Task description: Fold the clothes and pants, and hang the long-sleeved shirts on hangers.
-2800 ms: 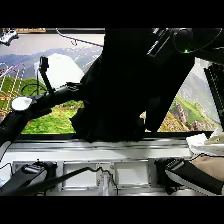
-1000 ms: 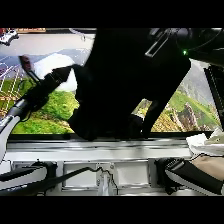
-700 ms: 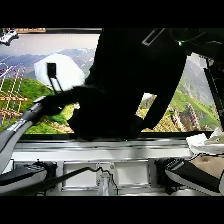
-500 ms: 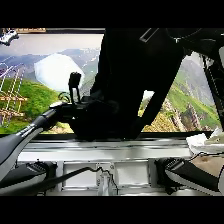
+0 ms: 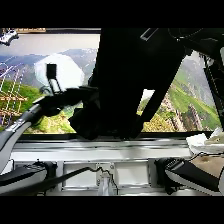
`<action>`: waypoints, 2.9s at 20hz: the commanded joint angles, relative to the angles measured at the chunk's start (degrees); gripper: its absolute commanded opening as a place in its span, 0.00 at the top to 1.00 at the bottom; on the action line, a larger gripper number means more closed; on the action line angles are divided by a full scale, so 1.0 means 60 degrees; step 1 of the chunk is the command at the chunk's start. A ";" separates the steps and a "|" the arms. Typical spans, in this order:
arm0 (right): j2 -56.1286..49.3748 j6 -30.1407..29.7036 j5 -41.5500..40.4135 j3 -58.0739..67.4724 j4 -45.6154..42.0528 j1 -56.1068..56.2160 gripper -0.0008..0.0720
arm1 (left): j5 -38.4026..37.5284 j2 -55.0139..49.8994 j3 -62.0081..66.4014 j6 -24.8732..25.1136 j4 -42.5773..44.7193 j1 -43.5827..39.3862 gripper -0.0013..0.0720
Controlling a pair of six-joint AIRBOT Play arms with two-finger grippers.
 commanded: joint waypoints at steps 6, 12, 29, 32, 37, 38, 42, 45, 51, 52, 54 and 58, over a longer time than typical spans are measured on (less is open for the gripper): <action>0.0007 -0.0004 -0.0007 0.0000 0.0404 0.0004 0.94 | 0.1781 0.0004 0.0004 0.0131 -0.0229 0.2903 0.29; 0.0007 0.0004 0.0000 0.0000 0.0692 0.0004 0.94 | 0.4557 -0.0280 0.0193 0.1290 0.0648 0.1410 0.20; 0.0007 0.0142 0.0215 0.0000 0.1009 0.0004 0.94 | 0.4619 -0.2404 0.2091 0.1275 0.0503 -0.0452 0.27; 0.0007 0.0215 0.0273 0.0000 0.1005 0.0004 0.94 | 0.4608 -0.2401 0.2135 0.1290 -0.0244 -0.0565 0.91; 0.0018 0.0211 0.1515 0.0000 0.0980 0.0004 0.94 | 0.4656 -0.2401 0.2131 0.1253 -0.1304 0.0922 0.96; 0.0015 0.0208 0.1767 0.0000 0.1049 0.0004 0.94 | 0.4659 -0.2401 0.2131 0.1257 -0.1800 0.1275 0.96; 0.0018 0.0193 0.2681 0.0000 0.1253 0.0004 0.94 | 0.5198 -0.2401 0.2186 0.1253 -0.2761 0.2208 0.96; 0.0029 0.0160 0.3337 0.0000 0.1246 0.0004 0.94 | 0.5697 -0.2401 0.2193 0.1162 -0.2739 0.2616 0.96; 0.0040 -0.0113 0.4105 0.0000 0.0918 0.0004 0.94 | 0.5468 -0.2211 0.2255 0.0987 -0.2710 0.3169 0.96; 0.0040 -0.0189 0.3985 0.0000 0.1016 0.0004 0.94 | 0.5468 -0.2208 0.2320 0.0798 -0.2645 0.3191 0.96; 0.0040 -0.0291 0.3523 0.0000 0.1512 0.0004 0.94 | 0.5457 -0.2197 0.2521 0.0663 -0.2288 0.3133 0.96; 0.0040 -0.0834 0.3293 0.0000 0.2630 0.0004 0.94 | 0.5246 -0.2193 0.3067 0.0484 -0.2189 0.2801 0.96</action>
